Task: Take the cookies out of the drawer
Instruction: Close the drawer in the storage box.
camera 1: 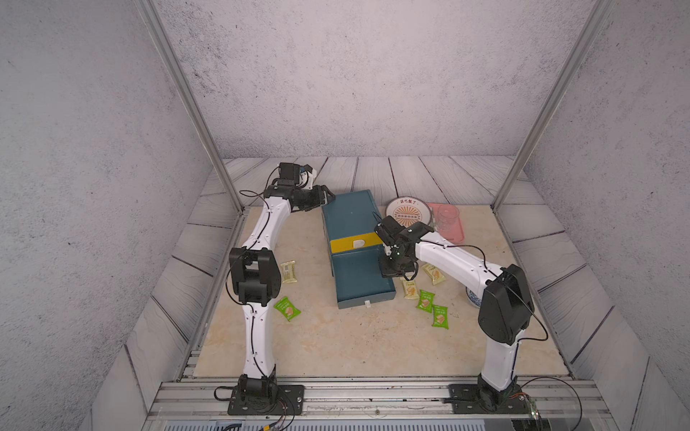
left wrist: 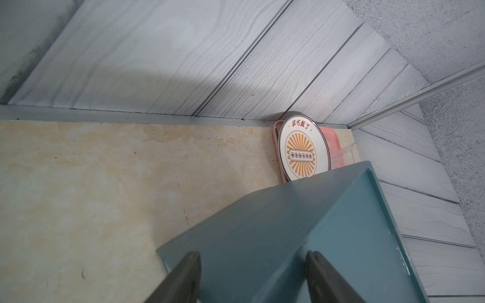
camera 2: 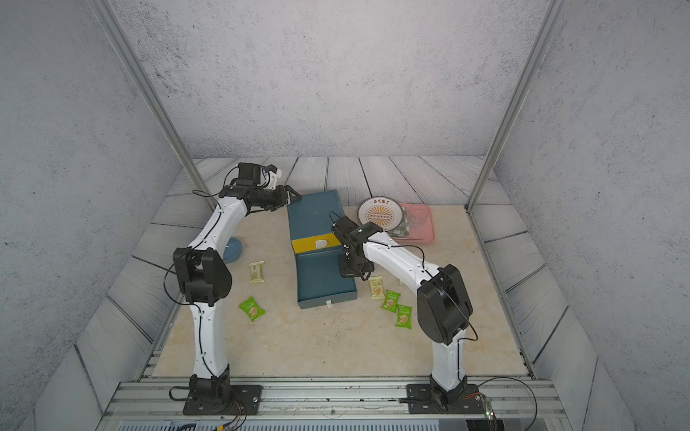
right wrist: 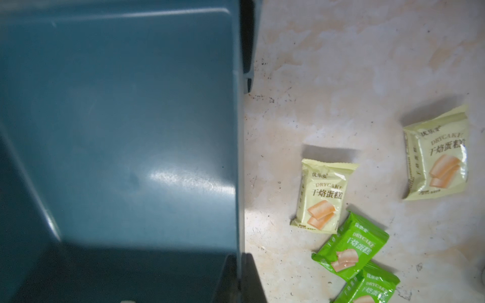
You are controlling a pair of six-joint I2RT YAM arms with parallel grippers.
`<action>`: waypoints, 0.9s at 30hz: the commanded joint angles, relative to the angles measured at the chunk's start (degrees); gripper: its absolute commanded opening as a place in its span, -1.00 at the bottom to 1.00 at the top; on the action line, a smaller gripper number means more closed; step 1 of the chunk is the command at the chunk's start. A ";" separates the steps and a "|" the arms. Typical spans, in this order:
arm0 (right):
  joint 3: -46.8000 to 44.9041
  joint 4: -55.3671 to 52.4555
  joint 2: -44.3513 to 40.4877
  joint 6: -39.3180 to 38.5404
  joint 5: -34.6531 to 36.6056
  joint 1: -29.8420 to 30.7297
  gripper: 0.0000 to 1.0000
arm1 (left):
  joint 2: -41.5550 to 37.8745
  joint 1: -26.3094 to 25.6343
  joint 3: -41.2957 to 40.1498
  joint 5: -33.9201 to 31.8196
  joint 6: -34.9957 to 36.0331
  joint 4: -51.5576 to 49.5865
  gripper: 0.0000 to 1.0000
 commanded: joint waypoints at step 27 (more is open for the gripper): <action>4.59 5.98 -3.06 -24.07 -0.28 -1.07 -1.00 | -2.13 -1.68 -9.24 12.57 7.37 -8.64 0.29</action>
